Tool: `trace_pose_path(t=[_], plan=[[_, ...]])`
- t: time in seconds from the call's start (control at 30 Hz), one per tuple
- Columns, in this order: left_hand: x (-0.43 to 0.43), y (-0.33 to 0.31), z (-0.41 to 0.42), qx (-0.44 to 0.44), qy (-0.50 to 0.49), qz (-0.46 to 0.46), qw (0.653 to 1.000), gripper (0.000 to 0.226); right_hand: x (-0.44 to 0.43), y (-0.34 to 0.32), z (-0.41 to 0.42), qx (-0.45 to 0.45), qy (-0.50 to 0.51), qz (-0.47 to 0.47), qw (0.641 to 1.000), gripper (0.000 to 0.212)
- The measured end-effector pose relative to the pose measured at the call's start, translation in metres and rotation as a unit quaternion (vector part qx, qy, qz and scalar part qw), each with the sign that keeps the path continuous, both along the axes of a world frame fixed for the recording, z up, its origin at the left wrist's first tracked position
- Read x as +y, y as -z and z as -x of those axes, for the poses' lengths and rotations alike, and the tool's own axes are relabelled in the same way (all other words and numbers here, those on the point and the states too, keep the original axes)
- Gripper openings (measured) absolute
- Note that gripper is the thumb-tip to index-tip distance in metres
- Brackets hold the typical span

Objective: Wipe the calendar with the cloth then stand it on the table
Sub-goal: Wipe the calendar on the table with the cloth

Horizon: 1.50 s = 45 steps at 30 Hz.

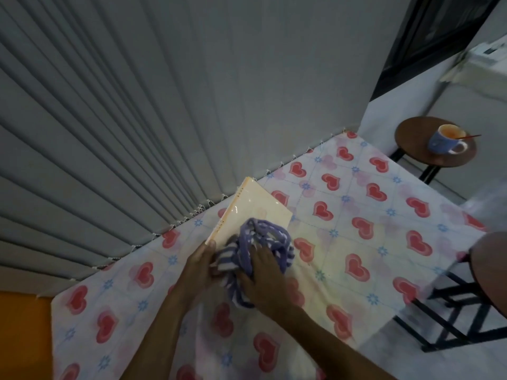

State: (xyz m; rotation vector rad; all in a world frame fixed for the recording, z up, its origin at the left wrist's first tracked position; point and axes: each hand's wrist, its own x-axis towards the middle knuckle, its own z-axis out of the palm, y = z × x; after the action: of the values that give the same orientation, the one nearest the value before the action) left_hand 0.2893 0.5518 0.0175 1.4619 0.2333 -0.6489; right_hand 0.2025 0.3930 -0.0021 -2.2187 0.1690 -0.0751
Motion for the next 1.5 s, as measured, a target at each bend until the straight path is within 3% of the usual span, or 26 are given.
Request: trace_pose_path(t=[0.07,0.17,0.23,0.3,0.57,0.67,0.77,1.0,1.2,1.37,1.5], plan=[[0.003,0.003,0.001,-0.011,-0.012,-0.017,1.0,0.033,-0.01,-0.001,-0.006,0.057,0.017,-0.062,0.996,0.056],[0.012,0.009,0.005,-0.029,-0.03,-0.027,0.999,0.035,-0.036,-0.014,-0.024,0.053,0.155,-0.2,0.966,0.021],[0.016,0.01,0.005,-0.036,-0.049,-0.045,0.997,0.033,-0.05,-0.018,-0.034,0.064,0.212,-0.242,0.945,0.024],[0.016,0.008,0.002,-0.042,-0.06,-0.058,0.996,0.032,-0.059,-0.017,-0.035,0.064,0.224,-0.262,0.937,0.04],[0.013,-0.007,0.002,-0.08,-0.09,-0.108,0.987,0.034,-0.067,-0.018,-0.017,0.048,0.23,-0.283,0.93,0.046],[0.016,-0.009,-0.003,-0.098,-0.109,-0.087,0.985,0.033,-0.075,-0.023,-0.012,0.038,0.251,-0.289,0.923,0.037],[0.015,-0.009,-0.009,-0.101,-0.133,-0.076,0.983,0.034,-0.091,-0.032,-0.013,0.029,0.283,-0.299,0.911,0.045],[-0.009,-0.001,-0.015,-0.046,-0.211,-0.015,0.976,0.027,-0.113,-0.04,-0.004,-0.002,0.301,-0.285,0.91,0.038],[-0.015,0.012,-0.018,-0.075,-0.193,-0.051,0.977,0.03,-0.105,-0.027,0.005,0.025,0.289,-0.266,0.919,0.026],[-0.006,0.023,-0.018,-0.116,-0.163,-0.086,0.976,0.029,-0.107,-0.024,0.014,0.052,0.281,-0.254,0.924,0.041],[0.011,0.028,-0.029,-0.118,-0.167,-0.108,0.973,0.023,-0.114,-0.027,0.024,0.045,0.281,-0.26,0.923,0.038]])
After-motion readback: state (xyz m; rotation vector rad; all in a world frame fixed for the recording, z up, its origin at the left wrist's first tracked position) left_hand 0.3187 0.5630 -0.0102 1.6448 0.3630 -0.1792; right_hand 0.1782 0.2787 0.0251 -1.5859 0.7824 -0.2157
